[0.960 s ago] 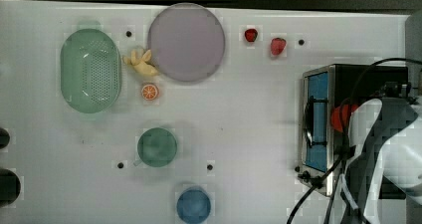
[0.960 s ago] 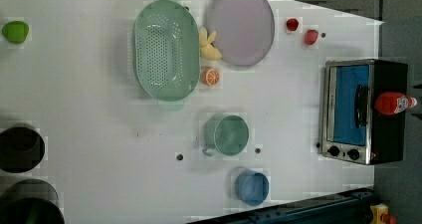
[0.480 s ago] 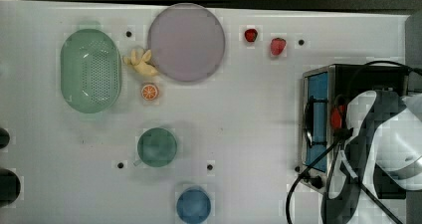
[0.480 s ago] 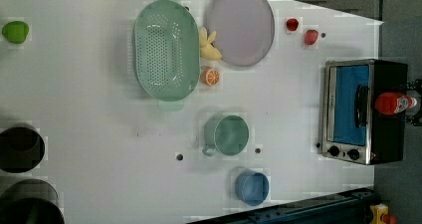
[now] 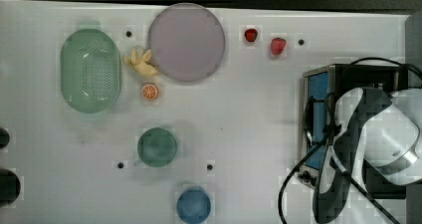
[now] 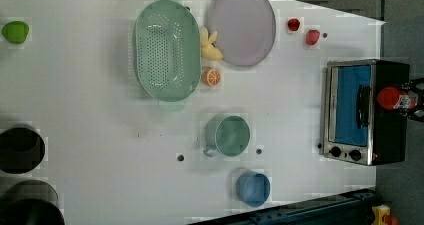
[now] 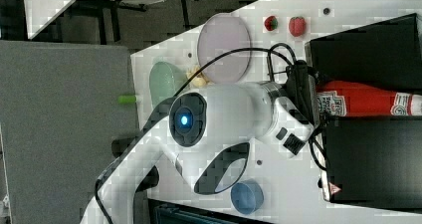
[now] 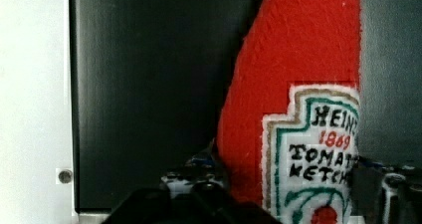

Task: Pick Ketchup from oven and place it on table.

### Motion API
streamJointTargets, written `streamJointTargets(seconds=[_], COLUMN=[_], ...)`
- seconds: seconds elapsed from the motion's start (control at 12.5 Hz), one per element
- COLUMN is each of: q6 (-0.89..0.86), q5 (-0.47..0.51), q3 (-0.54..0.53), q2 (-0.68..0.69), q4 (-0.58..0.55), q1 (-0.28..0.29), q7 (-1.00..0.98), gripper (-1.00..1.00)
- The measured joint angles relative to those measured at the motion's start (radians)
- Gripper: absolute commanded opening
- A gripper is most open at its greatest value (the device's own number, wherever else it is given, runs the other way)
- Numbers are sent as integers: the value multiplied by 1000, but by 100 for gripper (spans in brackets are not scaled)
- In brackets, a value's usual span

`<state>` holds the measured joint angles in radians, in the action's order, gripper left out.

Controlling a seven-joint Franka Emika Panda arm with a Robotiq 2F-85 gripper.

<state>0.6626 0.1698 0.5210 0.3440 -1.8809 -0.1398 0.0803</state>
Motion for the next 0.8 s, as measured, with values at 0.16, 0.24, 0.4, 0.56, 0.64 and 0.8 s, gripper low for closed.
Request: streamJointTargets(seconds=[0.16, 0.24, 0.4, 0.56, 0.64, 0.8], q6=[0, -7, -29, -168, -264, -349], q5=[4, -1, -12, -42, -68, -140], q3=[10, 17, 21, 6, 0, -16], q2=[-4, -4, -8, -31, -52, -101], q4=[5, 9, 25, 93, 137, 233], q1=[-1, -4, -12, -24, -19, 4], q7=[0, 0, 4, 2, 3, 2], gripper=[27, 26, 27, 27, 27, 27])
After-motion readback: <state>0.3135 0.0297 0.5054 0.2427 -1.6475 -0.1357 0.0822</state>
